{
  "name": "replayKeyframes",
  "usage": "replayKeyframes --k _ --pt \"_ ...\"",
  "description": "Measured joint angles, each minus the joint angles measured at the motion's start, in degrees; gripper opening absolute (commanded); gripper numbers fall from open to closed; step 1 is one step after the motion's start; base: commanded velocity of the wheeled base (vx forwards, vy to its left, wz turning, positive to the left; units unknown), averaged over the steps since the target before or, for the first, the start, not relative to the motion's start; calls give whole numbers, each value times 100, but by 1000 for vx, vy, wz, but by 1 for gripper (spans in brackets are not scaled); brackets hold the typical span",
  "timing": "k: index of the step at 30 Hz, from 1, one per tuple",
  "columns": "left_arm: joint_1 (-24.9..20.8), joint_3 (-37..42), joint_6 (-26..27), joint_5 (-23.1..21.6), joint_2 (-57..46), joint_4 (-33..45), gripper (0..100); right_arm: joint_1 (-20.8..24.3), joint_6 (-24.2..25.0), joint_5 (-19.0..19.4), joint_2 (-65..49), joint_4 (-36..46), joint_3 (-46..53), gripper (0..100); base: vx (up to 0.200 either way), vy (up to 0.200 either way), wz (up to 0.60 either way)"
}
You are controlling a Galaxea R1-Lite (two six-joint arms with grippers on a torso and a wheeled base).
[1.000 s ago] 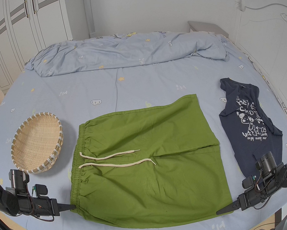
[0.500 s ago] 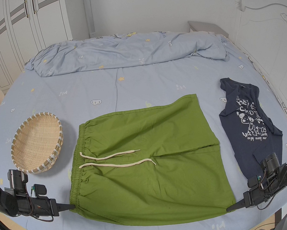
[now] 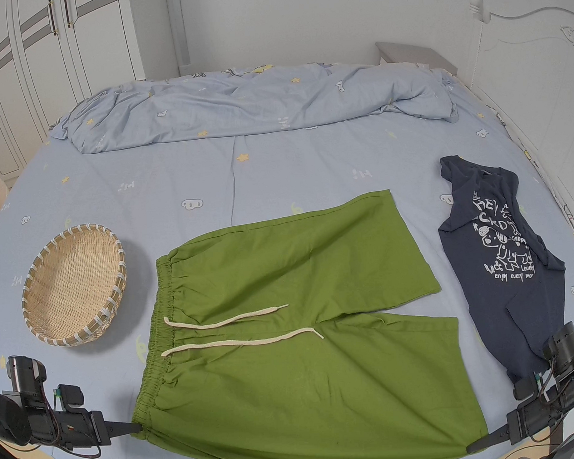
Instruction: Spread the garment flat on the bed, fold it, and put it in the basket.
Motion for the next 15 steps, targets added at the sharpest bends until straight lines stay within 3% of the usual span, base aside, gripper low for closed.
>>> replayKeyframes --k 9,15 --pt "116 54 20 48 -238 319 0 35 2 -15 -592 229 105 0 0 0 0" --pt "-20 -99 -101 99 -458 412 0 -35 88 -33 -705 385 -511 0 0 0 0"
